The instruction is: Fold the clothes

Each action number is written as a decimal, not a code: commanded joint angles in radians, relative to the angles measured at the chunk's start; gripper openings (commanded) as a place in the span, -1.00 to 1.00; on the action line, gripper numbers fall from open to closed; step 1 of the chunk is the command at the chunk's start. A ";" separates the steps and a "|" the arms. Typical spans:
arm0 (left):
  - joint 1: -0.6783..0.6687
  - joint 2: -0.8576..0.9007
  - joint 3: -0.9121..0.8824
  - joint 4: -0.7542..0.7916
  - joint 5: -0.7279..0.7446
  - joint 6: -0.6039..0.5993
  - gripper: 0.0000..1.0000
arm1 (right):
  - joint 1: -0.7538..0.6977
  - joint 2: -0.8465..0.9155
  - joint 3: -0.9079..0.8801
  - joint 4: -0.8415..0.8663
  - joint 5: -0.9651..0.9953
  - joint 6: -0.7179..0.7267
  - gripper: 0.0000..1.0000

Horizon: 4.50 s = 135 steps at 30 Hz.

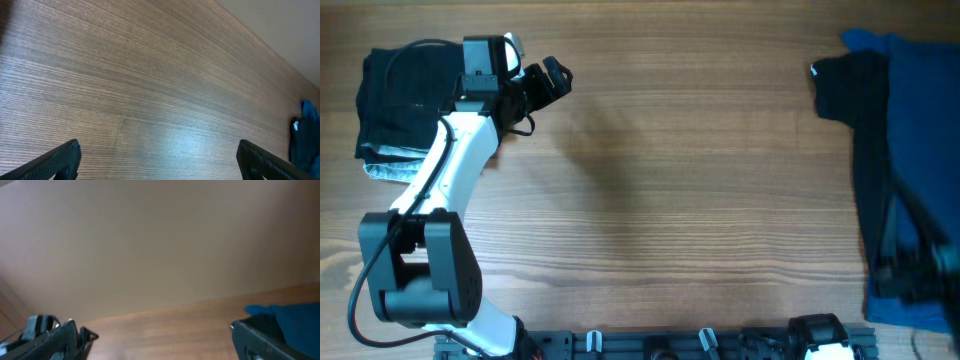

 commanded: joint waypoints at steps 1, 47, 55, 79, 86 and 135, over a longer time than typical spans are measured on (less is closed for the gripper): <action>0.003 -0.011 0.006 0.003 -0.010 -0.005 1.00 | -0.001 -0.108 -0.029 -0.014 0.033 -0.024 0.99; 0.003 -0.011 0.006 0.003 -0.010 -0.005 1.00 | -0.063 -0.625 -1.607 1.040 0.072 -0.222 0.99; 0.003 -0.011 0.006 0.003 -0.010 -0.005 1.00 | -0.063 -0.625 -1.607 1.040 0.072 -0.222 0.99; -0.006 -0.635 0.005 -0.230 -0.024 0.009 1.00 | -0.063 -0.624 -1.607 1.040 0.072 -0.222 1.00; -0.006 -1.187 -0.009 -0.435 -0.040 0.009 0.99 | -0.063 -0.624 -1.607 1.040 0.072 -0.222 0.99; 0.040 -1.762 -1.251 0.264 -0.249 0.650 1.00 | -0.063 -0.624 -1.607 1.040 0.072 -0.222 1.00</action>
